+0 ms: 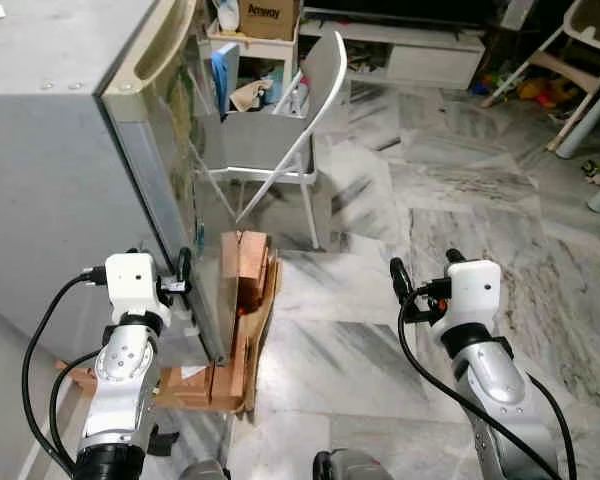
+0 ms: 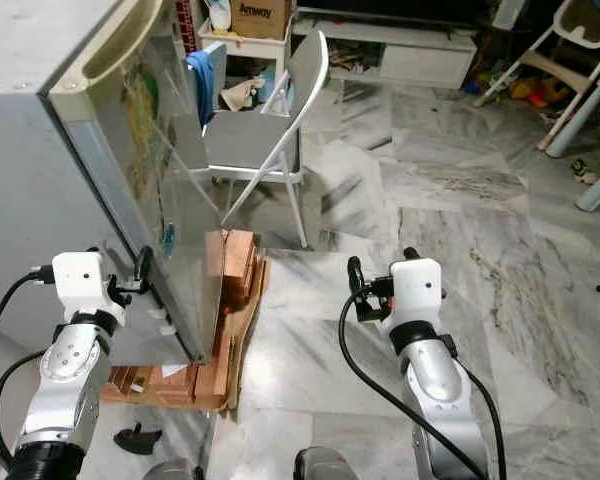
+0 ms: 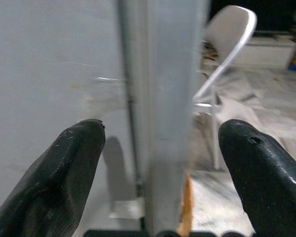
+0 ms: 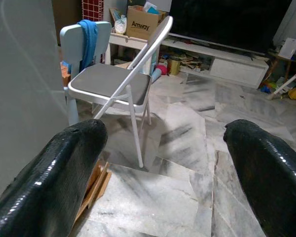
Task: Restocking fridge
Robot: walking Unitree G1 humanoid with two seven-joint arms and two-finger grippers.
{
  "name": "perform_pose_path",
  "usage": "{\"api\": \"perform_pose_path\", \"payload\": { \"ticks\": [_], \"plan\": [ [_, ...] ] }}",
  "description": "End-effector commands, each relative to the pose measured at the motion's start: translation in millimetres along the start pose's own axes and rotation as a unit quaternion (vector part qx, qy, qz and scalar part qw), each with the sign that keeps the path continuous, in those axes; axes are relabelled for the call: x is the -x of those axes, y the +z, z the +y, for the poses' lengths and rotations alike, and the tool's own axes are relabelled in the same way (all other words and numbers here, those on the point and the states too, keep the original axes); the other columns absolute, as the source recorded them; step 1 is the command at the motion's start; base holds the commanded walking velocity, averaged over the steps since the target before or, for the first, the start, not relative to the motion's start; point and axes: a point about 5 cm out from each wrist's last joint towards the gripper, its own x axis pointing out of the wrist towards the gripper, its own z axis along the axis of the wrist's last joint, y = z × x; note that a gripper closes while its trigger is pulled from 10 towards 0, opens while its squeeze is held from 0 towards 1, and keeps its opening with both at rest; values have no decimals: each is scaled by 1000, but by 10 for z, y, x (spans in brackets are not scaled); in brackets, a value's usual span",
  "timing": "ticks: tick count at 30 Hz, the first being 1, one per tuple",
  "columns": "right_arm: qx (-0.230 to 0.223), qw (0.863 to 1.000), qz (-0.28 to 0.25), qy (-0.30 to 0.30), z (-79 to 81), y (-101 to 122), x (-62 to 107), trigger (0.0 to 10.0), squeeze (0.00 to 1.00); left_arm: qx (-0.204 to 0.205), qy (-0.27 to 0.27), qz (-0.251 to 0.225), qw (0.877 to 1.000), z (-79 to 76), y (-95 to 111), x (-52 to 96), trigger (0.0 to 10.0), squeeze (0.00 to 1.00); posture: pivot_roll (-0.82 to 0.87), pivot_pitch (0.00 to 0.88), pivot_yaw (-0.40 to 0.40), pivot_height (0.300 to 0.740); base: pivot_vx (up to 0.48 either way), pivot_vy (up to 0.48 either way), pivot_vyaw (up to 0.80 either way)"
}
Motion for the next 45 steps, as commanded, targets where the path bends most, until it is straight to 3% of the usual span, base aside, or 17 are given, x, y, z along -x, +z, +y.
{"api": "perform_pose_path", "payload": {
  "ticks": [1,13,19,26,39,45],
  "plan": [
    [0,1000,8,-3,-31,-17,-2,10000,0,-6,-15,1,1000,-31,-3,-22,10000,0,-20,0,-18,740,0,0,0],
    [2,1000,20,3,-26,-44,-9,10000,0,-7,-29,-1,1000,-56,-11,-94,10000,0,-16,0,-23,740,0,0,0],
    [-5,999,32,7,-43,-75,67,10000,0,-6,-36,-7,999,-97,17,-191,10000,0,-34,0,-20,740,0,0,-800],
    [-8,999,40,4,-63,-85,112,10000,0,-27,-1,-14,1000,-8,33,-239,10000,0,-41,0,-11,740,0,0,-343],
    [-8,999,43,15,-43,-102,73,10000,0,-22,-3,-2,1000,3,-24,-247,10000,0,-32,0,-14,740,0,0,0],
    [-12,998,47,28,-20,-103,77,10000,0,-35,9,6,999,25,6,-378,10000,0,-39,0,-12,740,0,0,0]
  ]
}}
